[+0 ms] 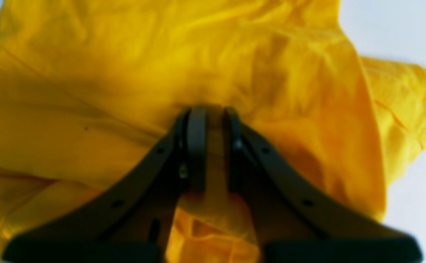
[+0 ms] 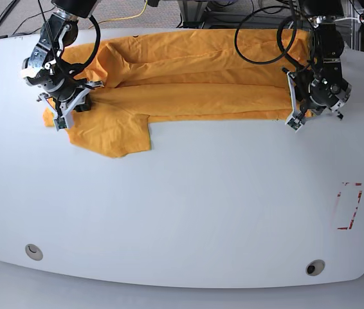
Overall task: Layout the t-shirt on the table in an organized manner, then fold the t-shirt properly
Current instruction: 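Move both grippers to the folded edge and grasp the fabric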
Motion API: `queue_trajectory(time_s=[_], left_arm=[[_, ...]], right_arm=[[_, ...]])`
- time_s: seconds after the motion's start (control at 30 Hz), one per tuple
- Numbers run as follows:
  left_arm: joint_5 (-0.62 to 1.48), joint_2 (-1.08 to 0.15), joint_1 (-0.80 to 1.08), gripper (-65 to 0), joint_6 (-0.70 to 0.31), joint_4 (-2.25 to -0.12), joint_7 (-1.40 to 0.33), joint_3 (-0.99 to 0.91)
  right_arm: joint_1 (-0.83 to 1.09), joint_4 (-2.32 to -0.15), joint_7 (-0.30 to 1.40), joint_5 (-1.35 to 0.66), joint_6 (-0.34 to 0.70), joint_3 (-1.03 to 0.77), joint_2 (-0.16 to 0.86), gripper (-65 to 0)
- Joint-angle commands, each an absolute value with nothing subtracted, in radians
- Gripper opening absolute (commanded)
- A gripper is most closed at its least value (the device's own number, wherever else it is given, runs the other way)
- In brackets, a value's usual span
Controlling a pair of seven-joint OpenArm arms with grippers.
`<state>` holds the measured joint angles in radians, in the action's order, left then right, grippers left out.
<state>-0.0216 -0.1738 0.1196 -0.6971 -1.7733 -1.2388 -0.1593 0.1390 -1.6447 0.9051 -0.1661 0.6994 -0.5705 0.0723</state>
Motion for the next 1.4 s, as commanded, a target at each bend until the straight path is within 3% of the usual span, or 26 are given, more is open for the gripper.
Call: queue_trajectory(time_s=[0.0,0.37,0.63,0.87,1.1,1.23,1.37], left_arm=[[-0.016,-0.196,0.061,-57.6,-0.698,-1.725,-1.225,-0.153],[-0.021,-0.202,-0.150,-57.6,-0.698,-1.504,-1.148,-0.065],[-0.019,-0.216,-0.232,-57.6,-0.698,-1.409,-1.122,-0.004],[-0.013,-0.219,-0.248,-57.5,-0.698,-1.429,-1.141,0.015],[-0.012,-0.222,-0.242,-56.9,-0.698,-1.618,-1.236,0.008],[-0.012,-0.222,-0.220,-50.3,-0.698,-1.724,-1.310,0.004],[-0.012,-0.219,-0.194,-39.0,-0.698,-1.836,-1.348,-0.051]], right_arm=[[0.127,-1.613,0.886,-0.170,0.698,-0.573,0.105,-57.1],[0.047,-1.443,0.796,-0.173,0.698,-0.575,0.183,-57.1],[0.047,-1.442,0.796,-0.171,0.698,-0.575,0.179,-57.1],[0.050,-1.488,0.812,-0.177,0.698,-0.576,0.177,-57.1],[0.048,-1.600,0.875,-0.177,0.698,-0.576,0.177,-56.9],[0.045,-1.613,0.875,-0.176,0.698,-0.570,0.177,-56.9],[0.044,-1.607,0.875,-0.176,0.698,-0.570,0.177,-56.9]])
